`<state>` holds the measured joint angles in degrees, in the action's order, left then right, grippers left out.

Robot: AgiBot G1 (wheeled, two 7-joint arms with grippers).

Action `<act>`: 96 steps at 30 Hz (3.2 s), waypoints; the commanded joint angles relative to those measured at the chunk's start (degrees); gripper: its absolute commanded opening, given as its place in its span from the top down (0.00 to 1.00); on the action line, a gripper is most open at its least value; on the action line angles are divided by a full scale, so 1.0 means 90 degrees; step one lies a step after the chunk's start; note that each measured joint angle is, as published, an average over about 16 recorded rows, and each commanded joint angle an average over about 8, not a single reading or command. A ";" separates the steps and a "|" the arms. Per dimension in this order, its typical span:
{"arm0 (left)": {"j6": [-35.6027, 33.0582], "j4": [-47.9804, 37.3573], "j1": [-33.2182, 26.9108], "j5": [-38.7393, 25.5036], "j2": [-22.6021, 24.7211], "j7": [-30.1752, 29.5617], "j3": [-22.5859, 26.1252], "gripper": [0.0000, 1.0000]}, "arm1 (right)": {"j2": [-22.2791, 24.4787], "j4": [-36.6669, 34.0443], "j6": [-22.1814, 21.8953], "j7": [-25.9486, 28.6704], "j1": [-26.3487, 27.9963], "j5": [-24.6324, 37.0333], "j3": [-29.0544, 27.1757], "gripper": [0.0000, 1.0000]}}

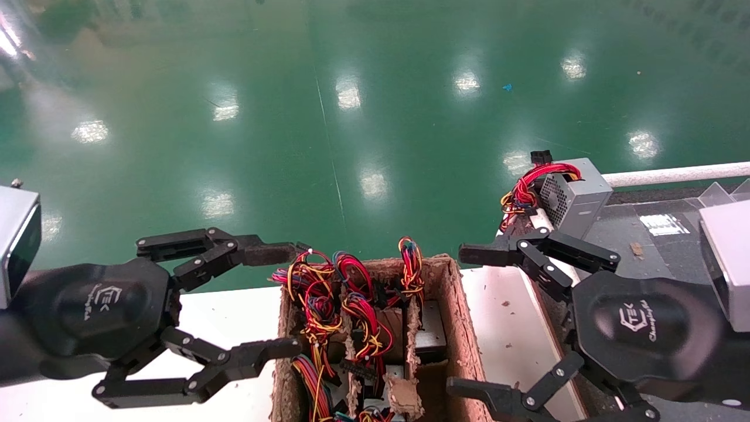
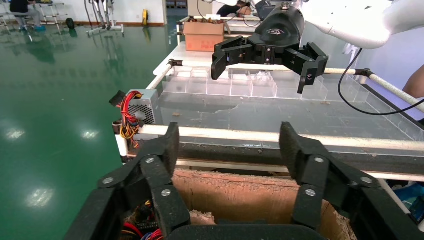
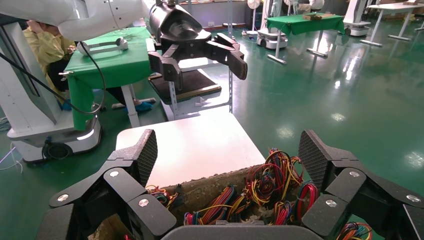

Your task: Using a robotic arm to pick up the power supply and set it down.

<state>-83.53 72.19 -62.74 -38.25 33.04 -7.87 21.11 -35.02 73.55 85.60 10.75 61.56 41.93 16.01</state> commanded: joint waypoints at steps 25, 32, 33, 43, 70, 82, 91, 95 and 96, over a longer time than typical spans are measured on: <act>0.0000 -0.0001 0.0000 0.0000 0.0000 0.0000 0.0000 1.00 | -0.0058 -0.0037 -0.0256 -0.0022 -0.0017 0.0162 0.0020 0.00; -0.0001 -0.0001 -0.0001 0.0000 0.0000 0.0001 0.0001 0.48 | -0.0215 0.0074 -0.1192 0.0028 -0.0005 0.1000 0.0204 0.00; -0.0001 -0.0001 -0.0001 0.0000 0.0000 0.0001 0.0001 0.35 | -0.0256 0.0114 -0.1419 0.0069 0.0002 0.1213 0.0260 0.00; -0.0001 -0.0001 -0.0001 0.0001 0.0000 0.0001 0.0001 0.00 | -0.1038 0.0150 -0.3169 0.1170 0.0358 0.3348 0.1161 1.00; 0.0000 -0.0001 -0.0001 0.0001 0.0000 0.0001 0.0002 0.00 | -0.1790 -0.0084 -0.3861 0.1958 0.0371 0.4142 0.1651 1.00; 0.0000 -0.0001 -0.0001 0.0002 -0.0001 0.0002 0.0003 0.00 | -0.1737 0.0035 -0.4006 0.2046 0.0204 0.4108 0.1604 1.00; 0.0000 -0.0001 -0.0001 0.0002 -0.0001 0.0002 0.0003 0.00 | -0.1592 0.0226 -0.3878 0.2065 0.0185 0.3843 0.1476 1.00; 0.0000 -0.0001 -0.0001 0.0002 -0.0001 0.0002 0.0003 0.00 | -0.1473 0.0328 -0.3832 0.2007 0.0237 0.3663 0.1331 1.00; 0.0000 -0.0001 -0.0001 0.0002 -0.0001 0.0002 0.0003 0.00 | -0.1433 0.0353 -0.3813 0.1979 0.0261 0.3597 0.1276 1.00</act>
<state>-83.53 72.17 -62.75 -38.23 33.03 -7.85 21.14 -47.57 76.64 51.65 27.91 64.07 73.42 26.84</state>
